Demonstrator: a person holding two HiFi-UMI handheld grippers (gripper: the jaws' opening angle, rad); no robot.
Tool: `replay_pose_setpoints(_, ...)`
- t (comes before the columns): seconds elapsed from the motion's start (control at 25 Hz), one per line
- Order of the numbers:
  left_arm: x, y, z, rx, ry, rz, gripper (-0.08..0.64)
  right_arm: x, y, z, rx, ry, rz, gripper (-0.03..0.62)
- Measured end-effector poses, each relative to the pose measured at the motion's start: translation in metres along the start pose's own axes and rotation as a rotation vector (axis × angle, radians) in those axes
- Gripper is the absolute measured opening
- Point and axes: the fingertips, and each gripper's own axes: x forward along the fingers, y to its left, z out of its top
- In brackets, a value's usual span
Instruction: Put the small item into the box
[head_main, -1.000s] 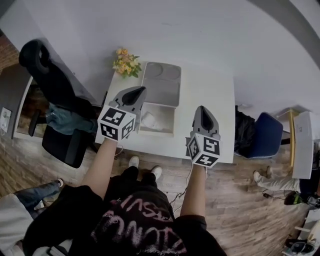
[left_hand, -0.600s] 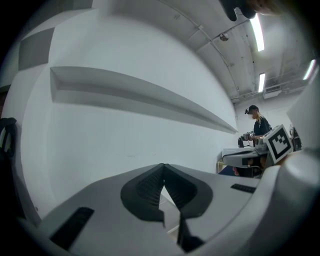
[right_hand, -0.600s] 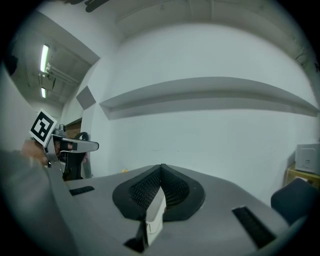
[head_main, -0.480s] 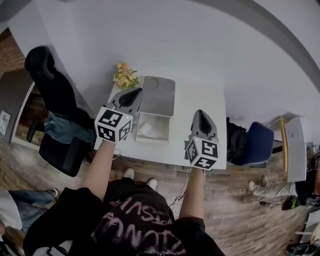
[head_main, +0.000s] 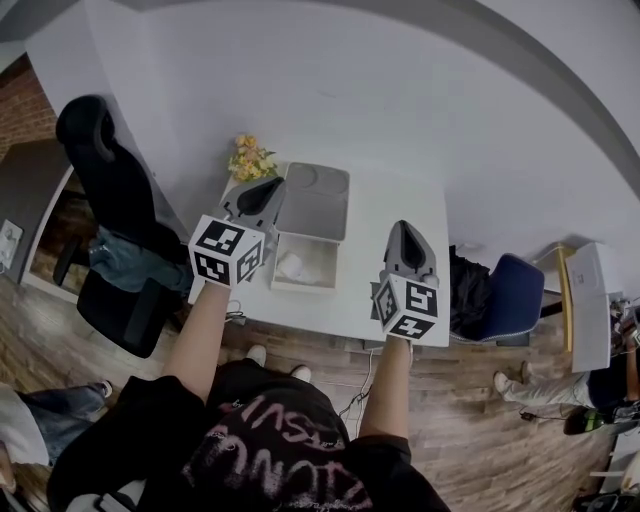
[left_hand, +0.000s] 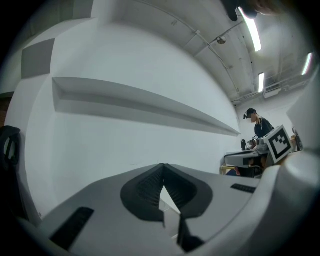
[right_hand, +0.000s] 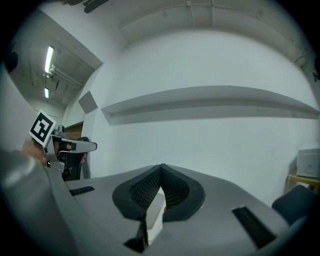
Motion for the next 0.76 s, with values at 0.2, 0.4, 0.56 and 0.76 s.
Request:
replay_pose_setpoints(0.2, 0.001, -0.001, 0.0, 0.0, -0.001, -0.003, 0.002, 0.002, 0.001, -0.002, -0.003, 0.007, 0.008, 0.009)
replay_pose_setpoints(0.4, 0.004, -0.003, -0.002, 0.001, -0.001, -0.006, 0.002, 0.003, -0.001, -0.001, 0.008, 0.002, 0.012, 0.009)
replay_pose_setpoints(0.56, 0.007, -0.002, -0.002, -0.002, 0.0, -0.004, 0.002, 0.007, -0.003, -0.001, -0.001, 0.006, 0.014, 0.009)
replay_pose_setpoints(0.76, 0.011, -0.002, -0.001, 0.01, -0.003, -0.01, 0.002, 0.012, -0.003, -0.001, -0.001, 0.004, 0.023, 0.009)
